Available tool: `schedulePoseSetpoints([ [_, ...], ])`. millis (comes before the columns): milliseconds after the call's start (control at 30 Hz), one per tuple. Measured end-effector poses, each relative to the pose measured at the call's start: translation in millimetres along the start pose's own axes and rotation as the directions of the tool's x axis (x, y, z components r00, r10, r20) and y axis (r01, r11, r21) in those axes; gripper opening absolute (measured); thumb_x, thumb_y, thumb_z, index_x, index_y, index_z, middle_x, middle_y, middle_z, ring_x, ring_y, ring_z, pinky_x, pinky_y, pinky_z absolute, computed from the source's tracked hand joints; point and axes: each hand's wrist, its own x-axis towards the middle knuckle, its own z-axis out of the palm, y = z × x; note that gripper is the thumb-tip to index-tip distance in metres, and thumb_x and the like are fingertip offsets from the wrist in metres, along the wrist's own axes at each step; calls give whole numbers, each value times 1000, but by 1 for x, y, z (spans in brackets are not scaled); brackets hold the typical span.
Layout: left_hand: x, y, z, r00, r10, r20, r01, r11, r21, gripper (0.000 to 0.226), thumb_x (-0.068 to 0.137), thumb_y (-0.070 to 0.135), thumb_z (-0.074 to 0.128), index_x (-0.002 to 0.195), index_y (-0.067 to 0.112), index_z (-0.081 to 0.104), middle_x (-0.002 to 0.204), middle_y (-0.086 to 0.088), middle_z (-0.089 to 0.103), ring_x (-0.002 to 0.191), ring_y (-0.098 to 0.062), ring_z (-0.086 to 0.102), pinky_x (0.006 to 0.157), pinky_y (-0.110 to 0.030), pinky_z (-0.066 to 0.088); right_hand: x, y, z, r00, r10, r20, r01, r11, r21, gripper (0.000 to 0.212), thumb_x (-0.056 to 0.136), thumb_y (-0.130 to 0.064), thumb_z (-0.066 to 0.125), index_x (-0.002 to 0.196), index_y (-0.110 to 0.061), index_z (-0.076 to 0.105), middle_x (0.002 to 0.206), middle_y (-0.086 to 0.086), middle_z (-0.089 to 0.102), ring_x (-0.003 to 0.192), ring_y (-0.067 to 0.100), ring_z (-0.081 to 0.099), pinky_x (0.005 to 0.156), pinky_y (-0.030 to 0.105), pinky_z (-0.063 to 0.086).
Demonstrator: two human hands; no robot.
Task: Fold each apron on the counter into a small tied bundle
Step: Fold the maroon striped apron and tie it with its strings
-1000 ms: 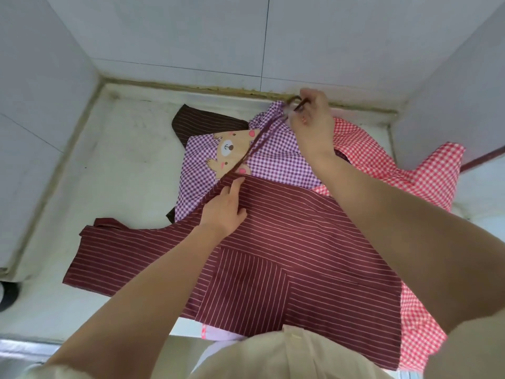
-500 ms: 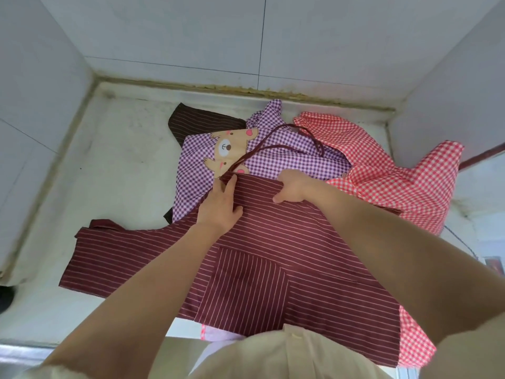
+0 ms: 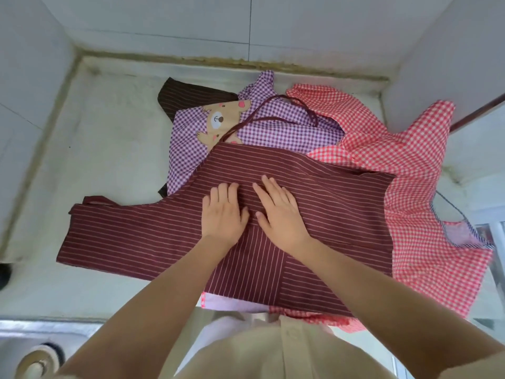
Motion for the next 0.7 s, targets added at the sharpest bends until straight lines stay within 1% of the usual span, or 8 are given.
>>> schedulePoseSetpoints([
  [67,-14,-13,14,994,-32,105,27,998,54,68,96,50,35,153,18,17,145,-11,35,131,-31,36,108,-48,29,-15,17,14,990,114,83,-107,990,-87,63,104,-37,32,157,-18,3,164,3,-7,151,17,-10,123,41,-4],
  [167,-29,-26,26,986,-28,164,15,997,78,71,99,56,17,155,19,-8,162,-9,5,149,-32,4,119,-57,4,-23,31,15,983,181,4,-179,974,-138,62,105,-39,26,157,-15,2,165,4,-6,151,17,-9,122,41,-9],
  [267,-45,-23,33,994,-1,111,-5,999,54,69,98,56,7,156,20,-5,164,-9,-5,150,-31,-6,118,-60,-1,-31,15,20,991,112,-77,-121,985,-122,62,103,-37,31,157,-14,10,164,6,0,152,20,-2,123,44,-3],
  [367,-58,-15,40,990,66,127,-73,996,53,66,97,57,4,155,29,-7,163,-6,-11,150,-30,-11,115,-65,-2,-41,6,34,999,24,-29,-29,981,-189,58,104,-41,26,157,-20,14,164,7,5,152,22,1,123,46,2],
  [467,-70,-20,47,981,29,191,-46,995,84,66,94,59,-5,152,32,-19,161,-3,-21,148,-27,-20,114,-67,-1,-53,32,37,973,231,-20,-230,951,-204,58,104,-46,12,157,-23,5,164,3,-2,151,19,-6,123,43,-3],
  [600,-71,-27,50,982,25,189,-50,990,129,67,93,59,-9,152,30,-20,161,-4,-22,148,-27,-20,115,-66,1,-71,72,26,894,447,-27,-441,870,-220,62,101,-47,2,156,-21,-5,164,3,-9,151,21,-10,123,46,-1],
  [667,-71,-19,47,989,12,147,-29,993,118,68,95,56,-4,155,25,-11,163,-7,-15,149,-28,-16,116,-63,1,-71,68,22,874,481,-70,-485,854,-187,63,102,-46,7,157,-16,-2,164,9,-7,151,26,-6,123,49,3],
  [700,-71,-13,44,993,25,113,-37,994,101,68,97,54,1,156,21,-3,163,-9,-10,150,-29,-12,117,-61,2,-68,56,21,894,434,-108,-447,874,-188,63,103,-46,11,157,-14,2,164,11,-4,151,28,-3,123,49,5],
])
